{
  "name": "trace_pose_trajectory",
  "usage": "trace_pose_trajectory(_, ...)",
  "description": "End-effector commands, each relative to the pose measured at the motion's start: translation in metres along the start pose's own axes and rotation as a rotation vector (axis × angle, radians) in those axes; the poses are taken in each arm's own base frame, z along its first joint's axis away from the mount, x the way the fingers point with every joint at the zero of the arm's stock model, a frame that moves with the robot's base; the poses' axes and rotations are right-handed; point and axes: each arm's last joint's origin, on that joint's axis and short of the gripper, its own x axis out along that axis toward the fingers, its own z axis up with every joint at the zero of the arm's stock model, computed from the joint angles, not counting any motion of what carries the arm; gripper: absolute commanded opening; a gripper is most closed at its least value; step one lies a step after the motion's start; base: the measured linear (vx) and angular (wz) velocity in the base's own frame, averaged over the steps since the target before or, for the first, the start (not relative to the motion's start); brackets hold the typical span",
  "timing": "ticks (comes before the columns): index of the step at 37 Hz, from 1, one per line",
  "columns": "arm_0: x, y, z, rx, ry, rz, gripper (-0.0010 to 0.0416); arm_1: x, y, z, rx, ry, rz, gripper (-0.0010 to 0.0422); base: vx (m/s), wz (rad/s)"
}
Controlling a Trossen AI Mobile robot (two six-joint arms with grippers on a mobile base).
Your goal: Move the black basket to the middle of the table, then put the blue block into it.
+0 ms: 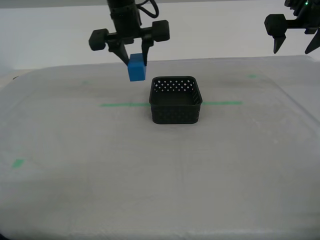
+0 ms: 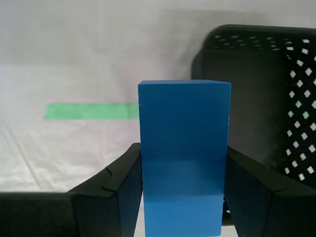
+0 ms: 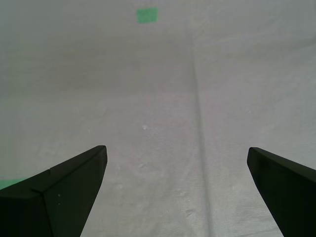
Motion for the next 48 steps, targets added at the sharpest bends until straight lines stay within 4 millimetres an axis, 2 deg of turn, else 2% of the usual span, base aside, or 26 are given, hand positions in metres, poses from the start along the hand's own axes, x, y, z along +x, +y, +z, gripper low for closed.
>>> trace_pose_trajectory(1, -0.001, 0.0, 0.0, 0.001, -0.002, 0.001, 0.0399, 0.005, -0.015, 0.007, 0.021, 0.017, 0.005, 0.0, 0.0, 0.0)
trace_pose_trajectory(12, -0.001, 0.0, 0.0, 0.001, -0.003, 0.001, 0.0398, 0.024, -0.063, 0.017, 0.107, 0.013, -0.033, 0.0, 0.0, 0.0)
trace_pose_trajectory(20, -0.001, 0.0, 0.001, 0.001, -0.003, 0.001, 0.0399, 0.037, -0.082, 0.017, 0.123, 0.034, -0.086, 0.0, 0.0, 0.0)
trace_pose_trajectory(36, -0.001, 0.0, 0.0, 0.001, -0.003, 0.001, 0.0399, 0.045, -0.086, 0.009, 0.085, 0.048, -0.069, 0.0006, 0.0, 0.0)
trace_pose_trajectory(40, -0.001, 0.0, 0.0, 0.001, -0.003, 0.001, 0.0399, 0.045, -0.086, 0.007, 0.062, 0.057, -0.062, 0.0033, 0.0, 0.0)
trace_pose_trajectory(48, -0.001, 0.0, 0.0, 0.001, -0.003, 0.001, 0.0399, 0.045, -0.086, 0.006, 0.061, 0.061, -0.047, 0.0114, 0.0, 0.0)
